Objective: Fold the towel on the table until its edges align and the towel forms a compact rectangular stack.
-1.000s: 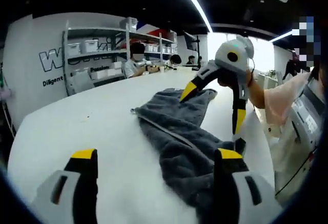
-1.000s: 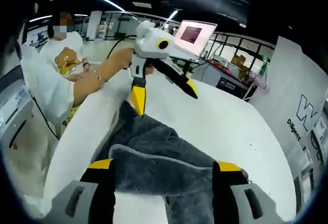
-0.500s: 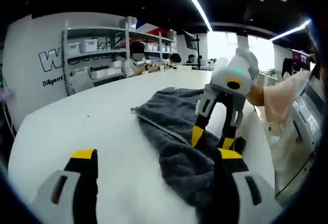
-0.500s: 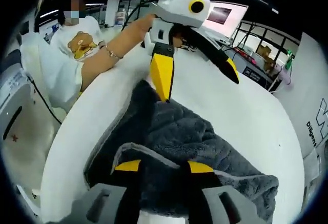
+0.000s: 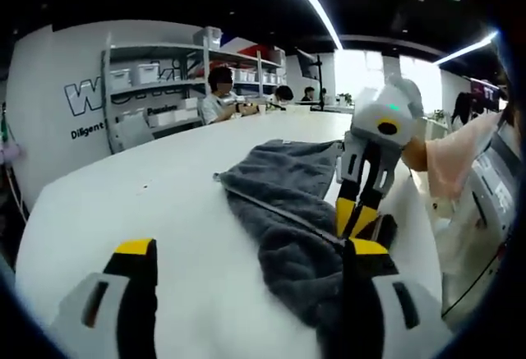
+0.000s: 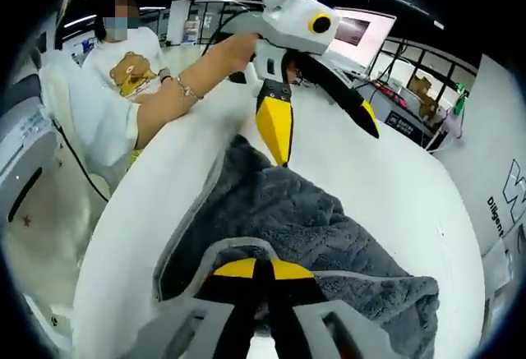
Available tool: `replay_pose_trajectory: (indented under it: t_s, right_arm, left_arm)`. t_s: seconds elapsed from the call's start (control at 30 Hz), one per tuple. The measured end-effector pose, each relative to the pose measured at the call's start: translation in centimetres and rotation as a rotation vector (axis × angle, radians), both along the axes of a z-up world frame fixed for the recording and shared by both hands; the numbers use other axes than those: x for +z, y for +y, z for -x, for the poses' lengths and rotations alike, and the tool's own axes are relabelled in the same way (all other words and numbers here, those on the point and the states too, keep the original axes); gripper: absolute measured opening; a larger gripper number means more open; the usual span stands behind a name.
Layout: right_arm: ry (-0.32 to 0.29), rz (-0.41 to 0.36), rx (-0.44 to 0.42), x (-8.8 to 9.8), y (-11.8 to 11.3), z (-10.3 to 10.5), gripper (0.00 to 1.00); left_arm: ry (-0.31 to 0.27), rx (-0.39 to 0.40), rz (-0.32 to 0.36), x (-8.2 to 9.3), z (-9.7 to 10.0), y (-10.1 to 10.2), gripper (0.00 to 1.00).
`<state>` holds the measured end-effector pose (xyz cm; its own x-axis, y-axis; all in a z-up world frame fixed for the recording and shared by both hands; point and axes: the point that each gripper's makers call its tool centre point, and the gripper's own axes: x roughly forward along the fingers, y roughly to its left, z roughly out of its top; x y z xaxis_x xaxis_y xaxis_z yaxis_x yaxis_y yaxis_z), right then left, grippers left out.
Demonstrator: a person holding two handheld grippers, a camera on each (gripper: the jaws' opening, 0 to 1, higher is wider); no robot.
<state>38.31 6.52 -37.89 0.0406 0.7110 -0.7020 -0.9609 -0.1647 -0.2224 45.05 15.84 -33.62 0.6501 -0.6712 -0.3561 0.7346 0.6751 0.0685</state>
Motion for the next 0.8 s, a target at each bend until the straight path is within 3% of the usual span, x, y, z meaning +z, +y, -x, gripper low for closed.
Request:
replay_pose_trajectory:
  t_s: [0.13,0.17,0.3,0.43,0.67,0.8]
  right_arm:
    - [-0.028,-0.126,-0.067,4.2,0.3,-1.6,0.03]
    - [-0.033,-0.133,-0.074,4.5,0.3,-1.8,0.03]
    - [-0.096,-0.226,-0.158,8.8,1.1,-5.0,0.03]
    - [-0.143,-0.284,-0.217,11.6,2.8,-7.6,0.03]
    - [-0.234,-0.328,-0.287,14.8,7.1,-11.6,0.03]
    - [-0.346,-0.256,-0.301,14.7,9.5,-14.1,0.03]
  left_arm:
    - [-0.013,0.01,0.015,0.5,0.0,0.4,0.99]
    - [-0.017,0.012,0.019,0.7,0.0,0.5,0.99]
    - [-0.069,0.039,0.066,2.3,0.1,1.5,0.99]
    - [-0.099,0.076,0.089,3.2,0.0,2.7,0.99]
    - [-0.143,0.125,0.108,4.4,0.1,4.4,0.99]
    - [-0.178,0.151,0.159,5.6,0.2,5.5,0.99]
